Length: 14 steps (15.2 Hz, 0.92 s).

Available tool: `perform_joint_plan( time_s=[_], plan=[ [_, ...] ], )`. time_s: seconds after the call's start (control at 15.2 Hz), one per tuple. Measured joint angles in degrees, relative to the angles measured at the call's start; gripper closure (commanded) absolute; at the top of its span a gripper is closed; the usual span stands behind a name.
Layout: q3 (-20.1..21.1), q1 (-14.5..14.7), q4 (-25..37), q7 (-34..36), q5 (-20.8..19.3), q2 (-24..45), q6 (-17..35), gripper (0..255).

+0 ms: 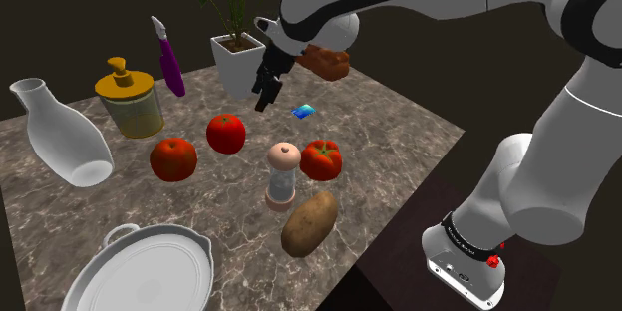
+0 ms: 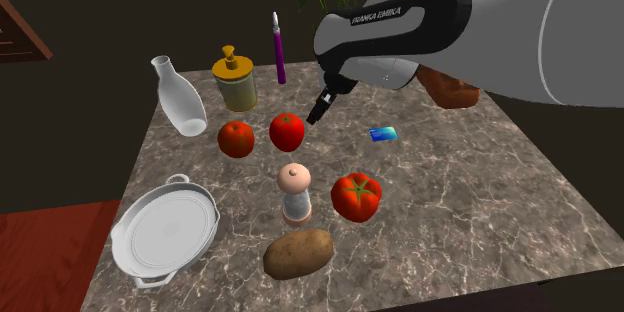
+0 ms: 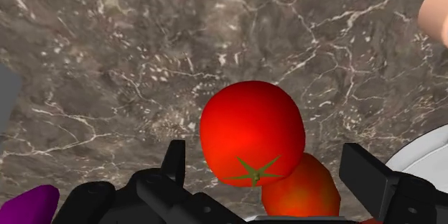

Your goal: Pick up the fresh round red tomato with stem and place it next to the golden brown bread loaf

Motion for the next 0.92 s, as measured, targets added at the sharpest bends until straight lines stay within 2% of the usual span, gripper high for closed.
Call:
perform_joint_plan(
  time_s=[0.13,0.33,0.92],
  plan=[
    [1.1,0.5,2.8,-2.7,1.8,2.3,0.1,0],
    [2.0,0.9,3.7,-4.4,3.2,4.4,1.4,0],
    [2.8,1.5,4.5,-5.3,4.5,7.9,4.3,0]
  ],
)
